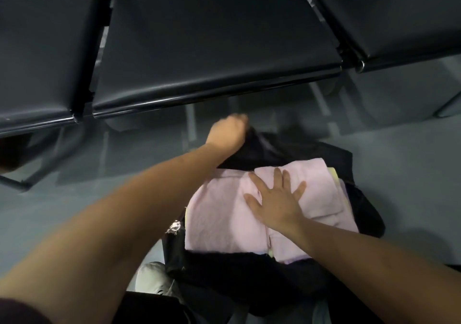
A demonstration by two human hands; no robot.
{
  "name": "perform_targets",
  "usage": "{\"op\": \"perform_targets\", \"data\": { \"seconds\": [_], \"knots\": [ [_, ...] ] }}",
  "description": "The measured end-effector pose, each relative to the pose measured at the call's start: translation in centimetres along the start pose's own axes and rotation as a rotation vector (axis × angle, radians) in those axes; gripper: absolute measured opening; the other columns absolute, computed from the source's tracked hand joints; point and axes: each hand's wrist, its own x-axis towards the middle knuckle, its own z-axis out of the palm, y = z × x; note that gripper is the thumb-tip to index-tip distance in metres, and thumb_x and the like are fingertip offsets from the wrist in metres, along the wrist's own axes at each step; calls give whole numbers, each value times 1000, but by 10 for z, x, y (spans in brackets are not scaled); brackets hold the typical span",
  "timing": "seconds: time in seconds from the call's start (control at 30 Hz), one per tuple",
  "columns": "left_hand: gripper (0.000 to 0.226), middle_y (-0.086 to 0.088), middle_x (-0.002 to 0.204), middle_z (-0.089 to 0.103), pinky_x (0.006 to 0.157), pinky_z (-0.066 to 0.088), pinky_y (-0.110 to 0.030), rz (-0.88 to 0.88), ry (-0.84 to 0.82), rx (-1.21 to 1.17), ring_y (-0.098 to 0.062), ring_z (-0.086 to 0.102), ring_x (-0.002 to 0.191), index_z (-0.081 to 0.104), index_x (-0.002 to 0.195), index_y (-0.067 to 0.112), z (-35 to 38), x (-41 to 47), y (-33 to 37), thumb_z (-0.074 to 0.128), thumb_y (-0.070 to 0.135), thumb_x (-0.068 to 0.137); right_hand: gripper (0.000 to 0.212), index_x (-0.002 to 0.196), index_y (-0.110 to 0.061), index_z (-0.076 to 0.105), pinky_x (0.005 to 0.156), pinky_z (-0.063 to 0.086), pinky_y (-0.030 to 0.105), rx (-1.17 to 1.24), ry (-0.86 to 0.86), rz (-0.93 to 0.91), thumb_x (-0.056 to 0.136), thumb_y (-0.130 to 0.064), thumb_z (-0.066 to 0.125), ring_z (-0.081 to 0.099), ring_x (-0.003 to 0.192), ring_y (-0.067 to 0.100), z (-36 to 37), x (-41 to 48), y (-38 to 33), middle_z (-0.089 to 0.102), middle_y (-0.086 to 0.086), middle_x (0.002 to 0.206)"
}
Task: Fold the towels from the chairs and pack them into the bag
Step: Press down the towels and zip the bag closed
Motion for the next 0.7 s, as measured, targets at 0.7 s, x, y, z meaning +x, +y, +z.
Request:
{"op": "perform_targets", "data": {
  "seconds": [0.7],
  "knots": [
    [19,-14,109,61,81,48,-51,-2,291,-287,-43,59,95,57,100,5,-76,-73,30,49,22,104,101,161,-41,-5,110,-1,80,24,-72,225,83,-90,36,-21,152,46,-17,-14,9,-16,30,165]
  ]
}}
